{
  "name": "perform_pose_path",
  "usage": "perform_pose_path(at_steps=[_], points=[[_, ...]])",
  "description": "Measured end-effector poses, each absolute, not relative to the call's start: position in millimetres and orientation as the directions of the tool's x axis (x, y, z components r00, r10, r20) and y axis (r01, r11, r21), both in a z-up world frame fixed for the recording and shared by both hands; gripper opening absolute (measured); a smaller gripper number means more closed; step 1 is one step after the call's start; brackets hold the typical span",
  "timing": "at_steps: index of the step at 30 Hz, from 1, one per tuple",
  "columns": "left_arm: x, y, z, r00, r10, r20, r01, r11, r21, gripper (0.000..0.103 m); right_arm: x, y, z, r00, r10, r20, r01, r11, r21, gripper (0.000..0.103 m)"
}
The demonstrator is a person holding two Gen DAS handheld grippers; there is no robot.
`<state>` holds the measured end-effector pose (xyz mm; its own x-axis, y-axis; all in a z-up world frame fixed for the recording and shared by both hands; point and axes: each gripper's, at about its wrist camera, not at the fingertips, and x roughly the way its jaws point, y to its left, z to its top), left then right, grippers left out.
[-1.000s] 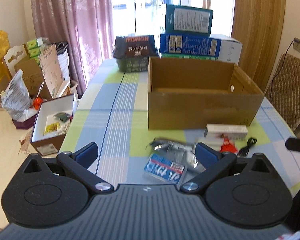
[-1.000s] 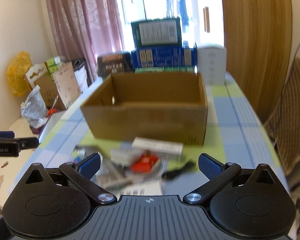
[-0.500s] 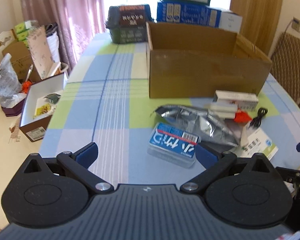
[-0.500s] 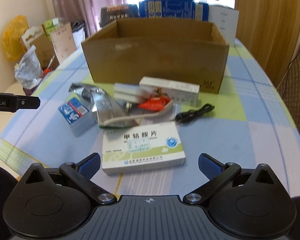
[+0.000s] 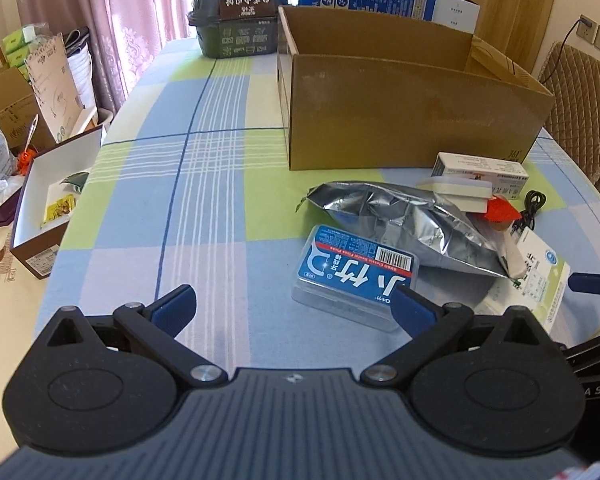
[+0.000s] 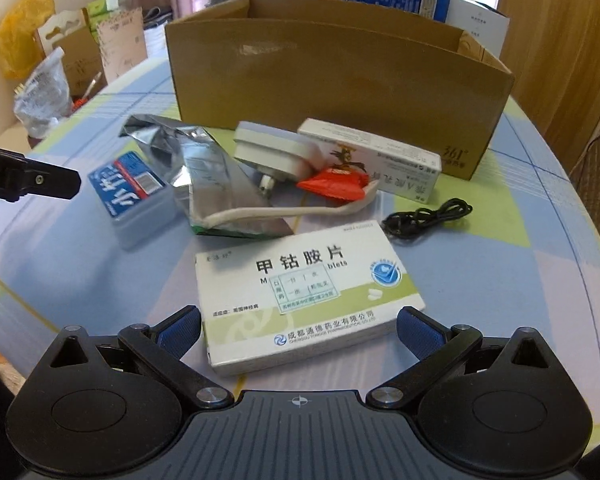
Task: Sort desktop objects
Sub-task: 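Move the left tool to the blue toothpick case while the right tool reaches the white tablet box, then close the left tool on the toothpick case while the right tool grips the tablet box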
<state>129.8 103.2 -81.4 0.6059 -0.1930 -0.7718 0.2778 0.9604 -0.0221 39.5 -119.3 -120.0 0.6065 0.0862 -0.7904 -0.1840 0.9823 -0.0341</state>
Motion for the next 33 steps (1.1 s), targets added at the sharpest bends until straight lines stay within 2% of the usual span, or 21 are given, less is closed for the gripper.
perform_pose_path(at_steps=[9, 11, 14, 19, 27, 28, 29, 30, 33], points=[[132, 90, -86, 0.592, -0.225, -0.774, 0.308, 0.951, -0.041, 0.102, 35, -178, -118, 0.583, -0.067, -0.810, 0.019, 0.997, -0.069, 0.101], [132, 86, -87, 0.589, -0.232, -0.774, 0.314, 0.948, -0.045, 0.102, 34, -190, -112, 0.593, -0.074, -0.802, 0.075, 0.997, -0.037, 0.101], [131, 81, -87, 0.588, -0.243, -0.772, 0.319, 0.946, -0.055, 0.102, 30, -193, -100, 0.637, -0.004, -0.771, 0.058, 0.997, 0.043, 0.101], [132, 78, -88, 0.588, -0.241, -0.772, 0.307, 0.950, -0.063, 0.102, 41, -174, -100, 0.646, 0.063, -0.761, -0.015, 0.997, 0.069, 0.101], [134, 81, -88, 0.586, -0.246, -0.772, 0.285, 0.954, -0.087, 0.102, 66, -158, -119, 0.626, 0.036, -0.779, -0.008, 0.999, 0.040, 0.101], [134, 80, -88, 0.585, -0.248, -0.772, 0.284, 0.955, -0.092, 0.102, 67, -158, -120, 0.624, 0.033, -0.780, -0.009, 0.999, 0.036, 0.099], [135, 79, -88, 0.585, -0.250, -0.772, 0.281, 0.955, -0.096, 0.102, 67, -159, -121, 0.624, 0.030, -0.781, -0.010, 0.999, 0.030, 0.087], [136, 78, -89, 0.585, -0.254, -0.770, 0.278, 0.955, -0.103, 0.102, 67, -160, -122, 0.619, 0.026, -0.785, -0.010, 1.000, 0.025, 0.081], [141, 73, -91, 0.579, -0.265, -0.771, 0.273, 0.954, -0.123, 0.102, 63, -165, -122, 0.622, 0.026, -0.782, -0.020, 1.000, 0.018, 0.077]])
